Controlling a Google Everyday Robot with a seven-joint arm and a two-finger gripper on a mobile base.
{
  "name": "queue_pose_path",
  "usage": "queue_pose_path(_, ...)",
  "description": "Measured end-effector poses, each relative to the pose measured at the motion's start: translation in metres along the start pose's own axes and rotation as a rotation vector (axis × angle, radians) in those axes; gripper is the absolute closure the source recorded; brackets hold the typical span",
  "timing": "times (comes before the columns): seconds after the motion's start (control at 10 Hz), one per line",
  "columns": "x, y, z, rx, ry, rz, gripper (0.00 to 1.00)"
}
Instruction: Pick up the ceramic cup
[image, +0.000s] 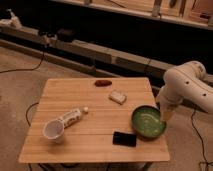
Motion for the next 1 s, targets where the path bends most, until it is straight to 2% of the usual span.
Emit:
queue_pose_path(0.2,-0.022,-0.009,-0.002,0.028,-0.059,-0.122,0.35)
queue_pose_path(0.4,-0.062,-0.011,-0.011,0.073,-0.162,-0.311,0.35)
queue_pose_path(0.6,-0.095,-0.007,-0.021,0.11,-0.248,-0.459,0.35)
queue_pose_path(0.8,-0.109,-0.004,-0.026,0.131,-0.285,-0.525,0.35)
queue_pose_path(1.0,-0.11,-0.004,-0.026,0.132,-0.287,-0.529,0.35)
